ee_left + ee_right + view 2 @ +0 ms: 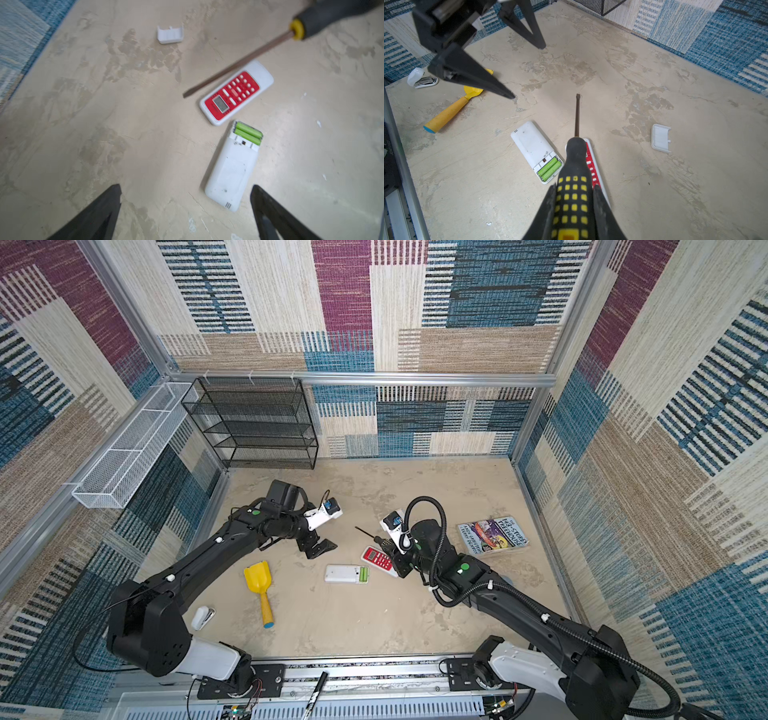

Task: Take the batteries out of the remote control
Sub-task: 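Grasp the opened white remote with the left gripper while the right gripper holds the screwdriver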

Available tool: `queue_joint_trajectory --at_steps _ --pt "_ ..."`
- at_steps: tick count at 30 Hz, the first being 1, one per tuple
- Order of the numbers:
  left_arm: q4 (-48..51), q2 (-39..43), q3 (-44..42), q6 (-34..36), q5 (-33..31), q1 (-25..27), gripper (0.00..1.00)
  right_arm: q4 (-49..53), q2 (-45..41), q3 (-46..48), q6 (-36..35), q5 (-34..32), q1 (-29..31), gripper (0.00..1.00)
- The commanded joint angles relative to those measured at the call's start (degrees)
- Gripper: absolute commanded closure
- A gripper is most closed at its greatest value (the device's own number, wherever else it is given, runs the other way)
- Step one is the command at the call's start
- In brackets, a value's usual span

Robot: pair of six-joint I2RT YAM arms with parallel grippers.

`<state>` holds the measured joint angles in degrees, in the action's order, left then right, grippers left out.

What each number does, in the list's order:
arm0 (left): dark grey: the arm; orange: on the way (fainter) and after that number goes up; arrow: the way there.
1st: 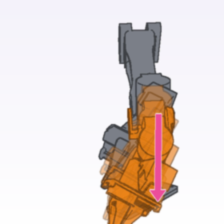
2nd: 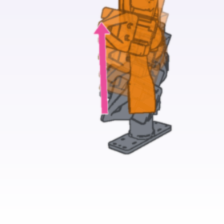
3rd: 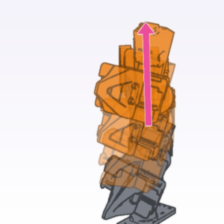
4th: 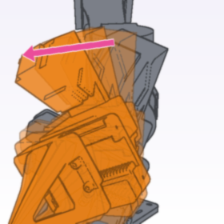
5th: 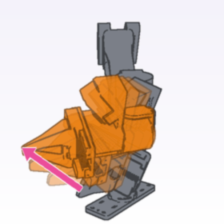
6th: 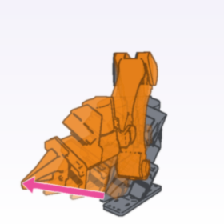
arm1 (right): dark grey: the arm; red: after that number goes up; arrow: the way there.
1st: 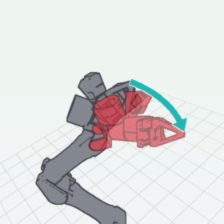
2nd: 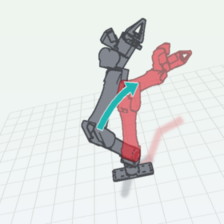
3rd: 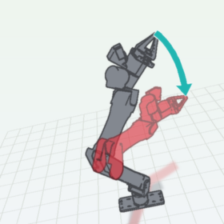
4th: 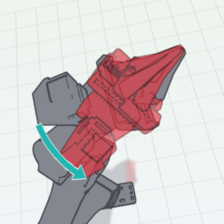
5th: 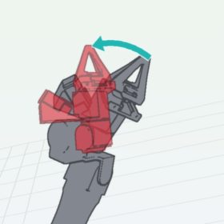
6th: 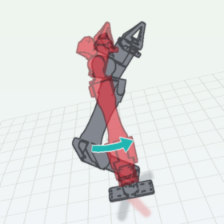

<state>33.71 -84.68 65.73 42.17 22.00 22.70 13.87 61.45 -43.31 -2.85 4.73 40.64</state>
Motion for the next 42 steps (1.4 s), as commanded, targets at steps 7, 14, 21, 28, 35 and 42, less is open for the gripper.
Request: queue_joint_trajectory --at_steps 7,14,21,28,35,42 --pt "6.5 -2.7 -2.4 20.8 1.0 3.2 0.03 -0.1 -2.4 2.0 4.5 -1.7 0.1 1.00" --pt "8.7 -10.5 -0.1 22.9 -2.1 5.5 0.09 0.7 -2.3 1.5 4.5 -2.8 0.1 1.00" --pt "9.3 -15.9 1.8 23.3 -4.0 6.8 0.15 0.2 -2.3 1.2 4.3 -3.6 0.0 1.00" --pt "9.4 -20.4 3.3 21.9 -7.4 8.8 0.23 0.0 -0.8 -0.7 3.5 -5.1 -0.2 1.00" --pt "9.4 -22.5 2.9 20.9 -12.2 8.9 0.39 -0.4 0.4 -1.6 2.8 -5.4 -0.4 1.00" --pt "8.8 -22.6 1.8 17.2 -14.2 8.8 0.60 -1.1 0.9 -1.7 2.5 -6.5 -0.6 1.00"
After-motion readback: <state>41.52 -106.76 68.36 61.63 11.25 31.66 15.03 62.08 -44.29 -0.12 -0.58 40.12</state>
